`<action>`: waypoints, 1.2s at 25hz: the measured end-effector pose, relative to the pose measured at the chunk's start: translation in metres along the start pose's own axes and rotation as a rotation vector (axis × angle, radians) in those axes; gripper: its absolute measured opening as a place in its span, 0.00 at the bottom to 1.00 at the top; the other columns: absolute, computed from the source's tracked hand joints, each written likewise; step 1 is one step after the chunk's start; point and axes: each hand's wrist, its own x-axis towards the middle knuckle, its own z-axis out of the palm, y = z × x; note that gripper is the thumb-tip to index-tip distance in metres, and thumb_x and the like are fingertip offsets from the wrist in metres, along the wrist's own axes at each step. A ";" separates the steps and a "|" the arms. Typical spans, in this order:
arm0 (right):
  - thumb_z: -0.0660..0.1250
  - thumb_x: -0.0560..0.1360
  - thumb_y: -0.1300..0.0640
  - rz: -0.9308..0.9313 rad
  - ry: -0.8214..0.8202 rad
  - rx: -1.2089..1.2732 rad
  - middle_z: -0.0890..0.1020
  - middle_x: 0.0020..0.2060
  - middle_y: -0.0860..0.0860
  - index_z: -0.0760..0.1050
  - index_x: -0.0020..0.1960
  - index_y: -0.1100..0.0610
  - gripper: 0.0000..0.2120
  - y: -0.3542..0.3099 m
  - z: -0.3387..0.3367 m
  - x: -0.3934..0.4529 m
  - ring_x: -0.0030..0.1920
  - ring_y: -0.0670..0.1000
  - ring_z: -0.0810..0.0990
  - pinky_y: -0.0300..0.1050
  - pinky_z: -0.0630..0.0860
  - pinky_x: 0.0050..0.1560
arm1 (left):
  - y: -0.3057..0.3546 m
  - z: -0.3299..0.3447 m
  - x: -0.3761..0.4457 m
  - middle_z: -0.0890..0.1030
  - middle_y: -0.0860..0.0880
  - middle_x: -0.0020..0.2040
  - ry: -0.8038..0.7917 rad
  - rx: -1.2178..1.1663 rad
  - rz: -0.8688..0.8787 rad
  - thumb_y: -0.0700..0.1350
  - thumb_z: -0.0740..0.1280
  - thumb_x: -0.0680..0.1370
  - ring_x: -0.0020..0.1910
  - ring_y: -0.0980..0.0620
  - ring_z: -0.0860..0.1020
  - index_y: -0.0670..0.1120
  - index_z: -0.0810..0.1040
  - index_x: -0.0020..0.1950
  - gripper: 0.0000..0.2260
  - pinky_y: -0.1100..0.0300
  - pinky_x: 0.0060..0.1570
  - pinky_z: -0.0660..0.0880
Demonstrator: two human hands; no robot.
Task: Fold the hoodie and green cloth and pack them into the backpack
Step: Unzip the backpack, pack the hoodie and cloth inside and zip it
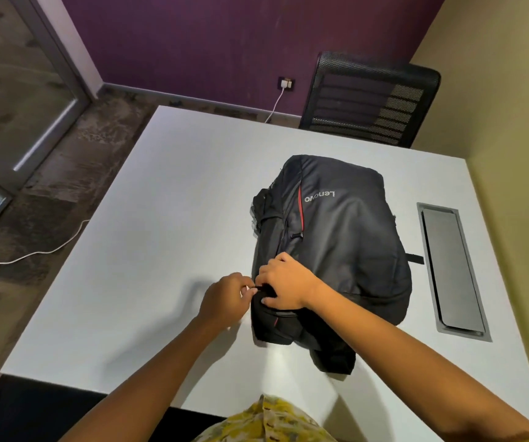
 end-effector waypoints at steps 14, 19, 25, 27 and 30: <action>0.73 0.69 0.60 -0.123 0.195 -0.251 0.79 0.33 0.44 0.80 0.38 0.50 0.06 -0.021 0.007 -0.028 0.32 0.47 0.76 0.40 0.71 0.41 | 0.053 0.005 0.018 0.82 0.42 0.39 -0.191 -0.611 -0.729 0.43 0.69 0.75 0.38 0.46 0.81 0.39 0.79 0.47 0.08 0.55 0.35 0.81; 0.71 0.70 0.62 -0.158 0.281 -0.307 0.77 0.32 0.46 0.79 0.39 0.51 0.06 -0.024 0.016 -0.043 0.31 0.49 0.74 0.43 0.76 0.42 | 0.057 0.012 0.033 0.79 0.40 0.32 -0.066 -0.494 -0.620 0.37 0.70 0.72 0.31 0.43 0.78 0.38 0.76 0.34 0.07 0.58 0.27 0.76; 0.67 0.75 0.62 -0.194 0.346 -0.307 0.75 0.38 0.48 0.78 0.43 0.53 0.05 -0.010 0.035 -0.099 0.40 0.52 0.74 0.45 0.73 0.46 | 0.039 0.018 0.030 0.83 0.44 0.33 -0.012 -0.438 -0.571 0.43 0.71 0.74 0.31 0.45 0.79 0.42 0.79 0.31 0.11 0.51 0.36 0.82; 0.70 0.73 0.61 -0.122 0.329 -0.270 0.75 0.38 0.47 0.78 0.44 0.52 0.04 -0.005 0.044 -0.123 0.39 0.51 0.74 0.43 0.72 0.43 | 0.036 0.017 0.030 0.83 0.46 0.34 -0.008 -0.388 -0.550 0.45 0.71 0.74 0.34 0.44 0.81 0.43 0.80 0.32 0.11 0.47 0.43 0.83; 0.76 0.65 0.61 -0.003 0.322 -0.220 0.76 0.35 0.47 0.79 0.42 0.52 0.10 0.004 0.059 -0.162 0.34 0.50 0.74 0.41 0.72 0.35 | 0.033 0.011 0.031 0.83 0.43 0.36 0.023 -0.281 -0.533 0.48 0.70 0.73 0.35 0.41 0.83 0.44 0.77 0.31 0.13 0.47 0.46 0.82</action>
